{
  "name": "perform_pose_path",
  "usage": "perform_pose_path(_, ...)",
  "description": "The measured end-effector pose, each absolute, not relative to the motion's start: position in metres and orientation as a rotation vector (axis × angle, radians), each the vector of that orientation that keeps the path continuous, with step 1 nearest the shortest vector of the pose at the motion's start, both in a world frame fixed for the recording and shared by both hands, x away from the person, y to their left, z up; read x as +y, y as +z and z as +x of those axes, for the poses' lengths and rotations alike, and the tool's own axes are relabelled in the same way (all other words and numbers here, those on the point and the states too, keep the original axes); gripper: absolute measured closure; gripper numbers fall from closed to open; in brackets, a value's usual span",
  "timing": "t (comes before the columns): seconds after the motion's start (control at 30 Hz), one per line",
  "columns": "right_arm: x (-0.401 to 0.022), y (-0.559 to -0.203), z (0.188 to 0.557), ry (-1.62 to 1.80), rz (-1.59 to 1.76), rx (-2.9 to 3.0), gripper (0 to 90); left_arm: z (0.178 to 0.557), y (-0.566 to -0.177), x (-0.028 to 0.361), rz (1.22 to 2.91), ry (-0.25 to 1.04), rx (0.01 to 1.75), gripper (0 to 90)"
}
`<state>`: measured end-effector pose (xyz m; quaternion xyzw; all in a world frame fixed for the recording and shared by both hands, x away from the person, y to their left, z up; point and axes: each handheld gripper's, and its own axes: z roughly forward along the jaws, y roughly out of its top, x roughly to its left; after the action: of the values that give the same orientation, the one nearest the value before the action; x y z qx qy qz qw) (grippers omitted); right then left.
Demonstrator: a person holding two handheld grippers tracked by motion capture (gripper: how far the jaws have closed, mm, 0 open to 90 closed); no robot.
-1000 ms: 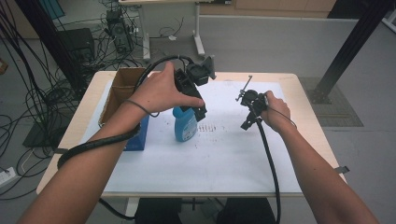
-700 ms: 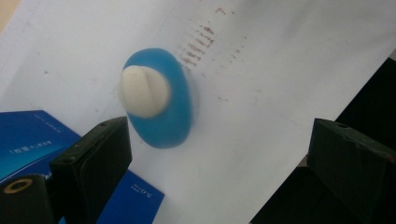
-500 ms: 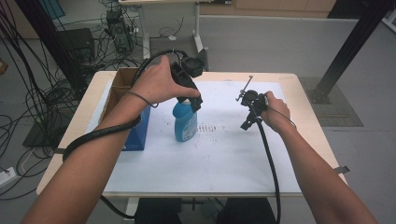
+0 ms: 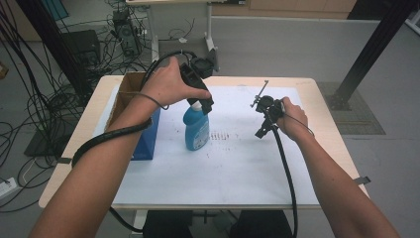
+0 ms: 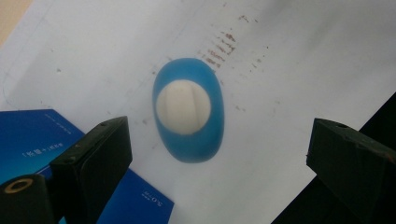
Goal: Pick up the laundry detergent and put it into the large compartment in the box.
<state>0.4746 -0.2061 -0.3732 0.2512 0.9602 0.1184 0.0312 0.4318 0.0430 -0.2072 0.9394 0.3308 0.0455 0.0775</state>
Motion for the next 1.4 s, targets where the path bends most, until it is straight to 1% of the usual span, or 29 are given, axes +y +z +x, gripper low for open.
perform_pose_path(0.67, -0.209, -0.373, 0.473, 0.385, 0.782, 2.957, 7.1, 0.445, -0.226, 0.051, 2.778, 0.121, 1.039, 7.1)
perform_pose_path(1.4, -0.211, -0.375, 0.472, 0.396, 0.785, 2.964, 7.2, 0.446, -0.253, 0.049, 2.753, 0.081, 1.062, 7.0)
